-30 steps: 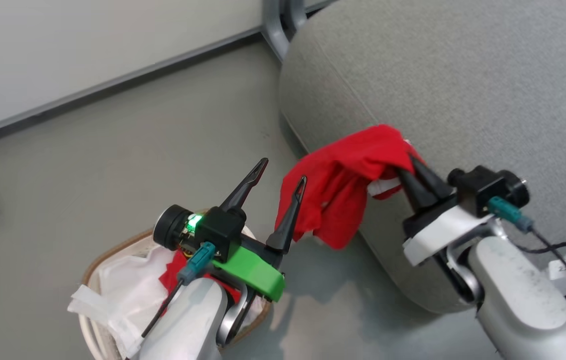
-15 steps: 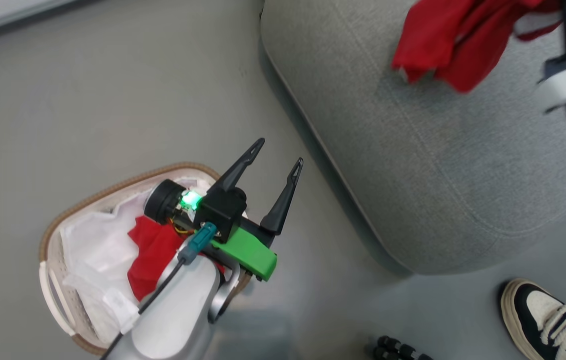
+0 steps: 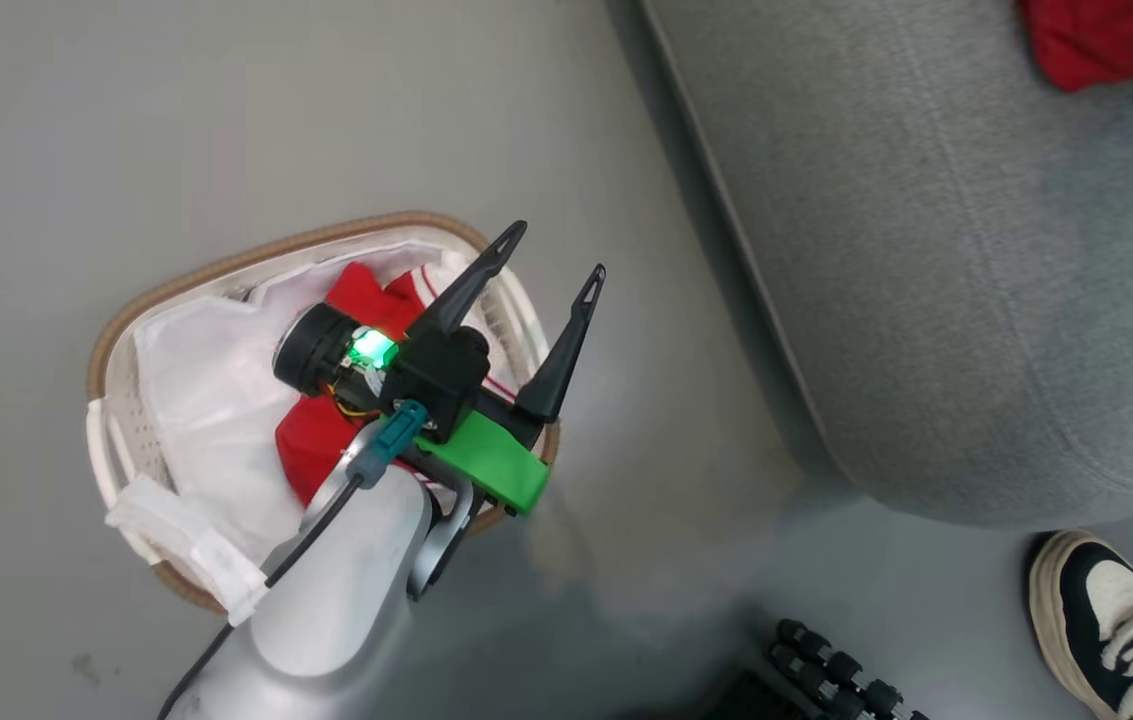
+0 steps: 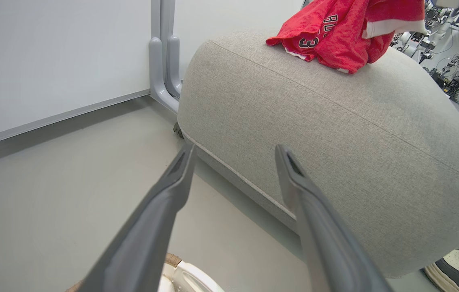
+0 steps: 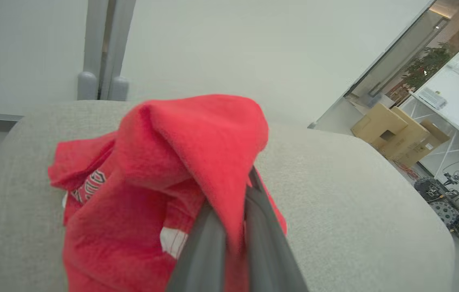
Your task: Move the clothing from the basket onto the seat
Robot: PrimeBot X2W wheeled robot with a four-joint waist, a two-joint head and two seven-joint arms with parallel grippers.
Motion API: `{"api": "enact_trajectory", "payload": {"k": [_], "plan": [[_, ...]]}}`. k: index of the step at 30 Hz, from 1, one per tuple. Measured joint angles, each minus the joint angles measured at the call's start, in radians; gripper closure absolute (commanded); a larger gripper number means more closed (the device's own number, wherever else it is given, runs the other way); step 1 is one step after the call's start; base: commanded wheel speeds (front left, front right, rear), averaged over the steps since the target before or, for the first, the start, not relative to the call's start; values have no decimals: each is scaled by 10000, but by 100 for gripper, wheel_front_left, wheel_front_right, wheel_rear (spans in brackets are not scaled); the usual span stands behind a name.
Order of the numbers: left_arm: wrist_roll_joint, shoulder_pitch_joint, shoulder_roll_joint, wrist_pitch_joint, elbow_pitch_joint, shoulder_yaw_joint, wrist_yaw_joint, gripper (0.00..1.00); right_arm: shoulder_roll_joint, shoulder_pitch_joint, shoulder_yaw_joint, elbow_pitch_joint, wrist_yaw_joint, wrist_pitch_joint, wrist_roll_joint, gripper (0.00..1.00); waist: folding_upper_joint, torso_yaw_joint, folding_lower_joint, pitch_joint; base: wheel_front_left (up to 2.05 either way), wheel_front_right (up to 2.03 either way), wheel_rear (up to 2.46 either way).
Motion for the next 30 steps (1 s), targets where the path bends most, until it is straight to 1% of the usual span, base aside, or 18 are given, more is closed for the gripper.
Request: {"api": "enact_trajectory", "payload": {"k": [1,2,3,4,7,12,17,22,26,30], "plan": [[-4,-10,-4,0,4,13,0,0,104,149,-138,73,0,0,-10,95,0,81,0,55,0,0,0],[-2,-12,-10,0,-2,29,0,0,234,367,-334,119,0,2,-23,70,1,184,0,112,0,0,0],[-2,-13,-19,0,-19,61,0,0,360,592,-439,117,-2,2,-54,15,1,274,0,154,0,0,0],[-2,-13,-23,0,-31,102,2,0,453,762,-495,123,0,2,-71,0,0,338,0,179,0,0,0],[-2,20,12,0,-21,245,15,0,782,1398,-696,44,0,2,-61,0,0,463,1,148,0,0,0],[94,132,40,-2,-169,571,104,0,1030,2491,-717,-435,0,0,265,0,1,471,0,-202,0,0,0],[263,470,59,-2,-384,1151,291,0,1312,3580,98,-963,0,2,594,0,0,456,0,-738,0,0,0],[397,1007,42,-2,-677,1799,558,0,1559,4109,777,-1820,0,2,1133,0,0,521,0,-1339,0,0,0],[510,1432,4,0,-679,2238,669,0,1804,4437,1379,-2527,0,2,1524,0,0,694,0,-1832,0,0,0],[504,1795,-71,0,-600,2976,940,0,2061,4664,1925,-3187,0,0,1835,0,0,1015,0,-2244,0,0,0]]}}
